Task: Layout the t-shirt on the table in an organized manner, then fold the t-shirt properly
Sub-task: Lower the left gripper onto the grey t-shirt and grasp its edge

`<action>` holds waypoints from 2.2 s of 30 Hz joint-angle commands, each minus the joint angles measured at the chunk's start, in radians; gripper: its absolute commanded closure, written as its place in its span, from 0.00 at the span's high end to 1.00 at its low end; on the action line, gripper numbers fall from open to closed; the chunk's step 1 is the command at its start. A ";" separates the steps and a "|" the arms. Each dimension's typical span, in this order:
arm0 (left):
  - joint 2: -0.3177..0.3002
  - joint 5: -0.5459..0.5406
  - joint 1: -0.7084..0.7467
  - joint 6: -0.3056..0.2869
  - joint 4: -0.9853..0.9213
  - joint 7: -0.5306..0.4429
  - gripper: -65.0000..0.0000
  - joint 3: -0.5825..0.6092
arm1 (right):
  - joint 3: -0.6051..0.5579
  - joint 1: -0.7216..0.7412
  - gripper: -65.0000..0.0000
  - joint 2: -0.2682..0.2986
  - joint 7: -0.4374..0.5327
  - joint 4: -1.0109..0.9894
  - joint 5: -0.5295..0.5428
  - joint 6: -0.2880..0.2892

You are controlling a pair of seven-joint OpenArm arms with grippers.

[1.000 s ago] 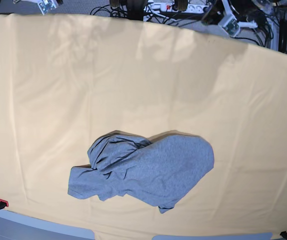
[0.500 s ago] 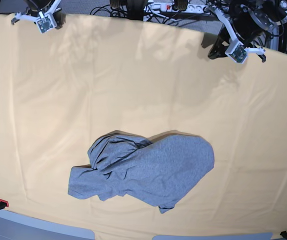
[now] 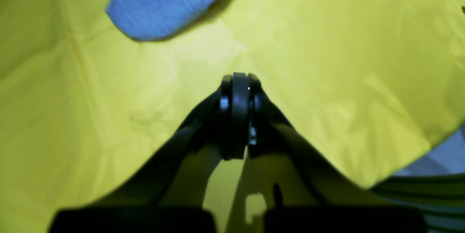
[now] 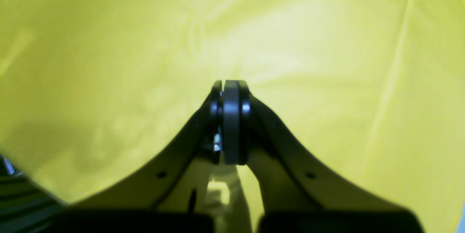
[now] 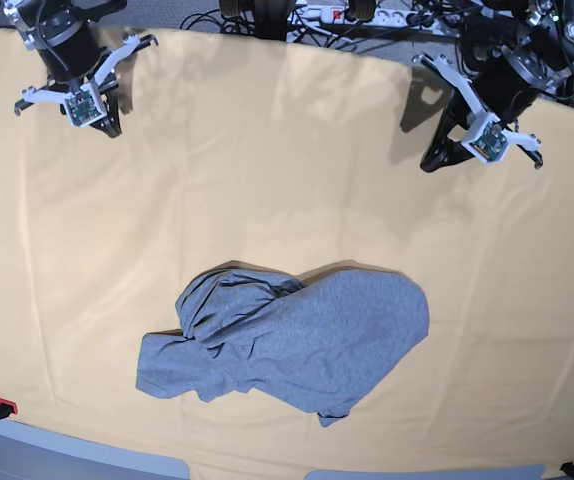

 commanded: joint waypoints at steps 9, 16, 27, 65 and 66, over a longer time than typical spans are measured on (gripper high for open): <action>-0.012 -0.009 -0.177 -0.052 -0.126 -0.102 0.00 -0.001 | 0.004 0.082 0.00 0.006 0.074 0.014 0.079 0.079; -0.060 -0.026 -0.423 -0.126 -0.365 -0.119 0.00 0.121 | 0.004 0.135 0.00 0.006 0.077 0.000 0.087 0.088; -0.100 0.080 -0.914 -0.136 -0.733 -0.188 0.18 0.556 | 0.004 0.140 0.00 0.005 0.084 -0.055 0.087 0.084; 0.124 -0.194 -1.749 -0.297 -1.231 0.209 0.00 0.933 | 0.003 0.232 0.00 0.003 0.073 -0.055 0.188 0.255; 0.124 -0.241 -1.771 -0.309 -1.231 0.262 0.00 0.933 | 0.003 0.233 0.00 0.003 0.072 -0.055 0.188 0.255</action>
